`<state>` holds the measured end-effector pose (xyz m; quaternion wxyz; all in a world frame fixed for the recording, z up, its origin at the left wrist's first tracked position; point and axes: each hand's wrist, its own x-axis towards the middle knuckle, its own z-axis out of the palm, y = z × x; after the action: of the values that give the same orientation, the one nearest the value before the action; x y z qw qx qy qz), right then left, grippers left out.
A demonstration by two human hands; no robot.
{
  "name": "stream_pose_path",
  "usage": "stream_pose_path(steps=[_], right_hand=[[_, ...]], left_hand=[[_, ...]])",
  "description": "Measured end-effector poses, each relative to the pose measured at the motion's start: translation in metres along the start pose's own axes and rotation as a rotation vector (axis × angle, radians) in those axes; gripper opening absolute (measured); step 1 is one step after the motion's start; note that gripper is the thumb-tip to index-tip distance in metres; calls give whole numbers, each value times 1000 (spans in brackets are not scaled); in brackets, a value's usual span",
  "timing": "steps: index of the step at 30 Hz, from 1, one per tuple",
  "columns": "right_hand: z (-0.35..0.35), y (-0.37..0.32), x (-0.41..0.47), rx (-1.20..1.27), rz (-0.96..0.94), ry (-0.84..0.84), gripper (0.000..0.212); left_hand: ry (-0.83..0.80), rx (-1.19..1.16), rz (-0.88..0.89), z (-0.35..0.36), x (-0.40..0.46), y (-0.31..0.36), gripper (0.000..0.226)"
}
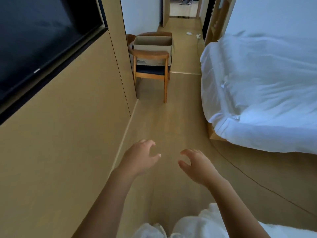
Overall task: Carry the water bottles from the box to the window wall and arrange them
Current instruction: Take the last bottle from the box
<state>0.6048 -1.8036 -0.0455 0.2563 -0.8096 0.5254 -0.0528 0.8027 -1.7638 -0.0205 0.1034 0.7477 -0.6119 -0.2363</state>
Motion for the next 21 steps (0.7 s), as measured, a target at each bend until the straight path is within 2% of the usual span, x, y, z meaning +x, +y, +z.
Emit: stream_pose_path(steps=[10, 21], right_hand=[[-35, 23, 213, 24, -45, -6, 43], [-128, 52, 467, -7, -118, -13, 47]], left_hand=[[27, -4, -31, -43, 196, -15, 46], [140, -54, -104, -112, 433, 5, 46]])
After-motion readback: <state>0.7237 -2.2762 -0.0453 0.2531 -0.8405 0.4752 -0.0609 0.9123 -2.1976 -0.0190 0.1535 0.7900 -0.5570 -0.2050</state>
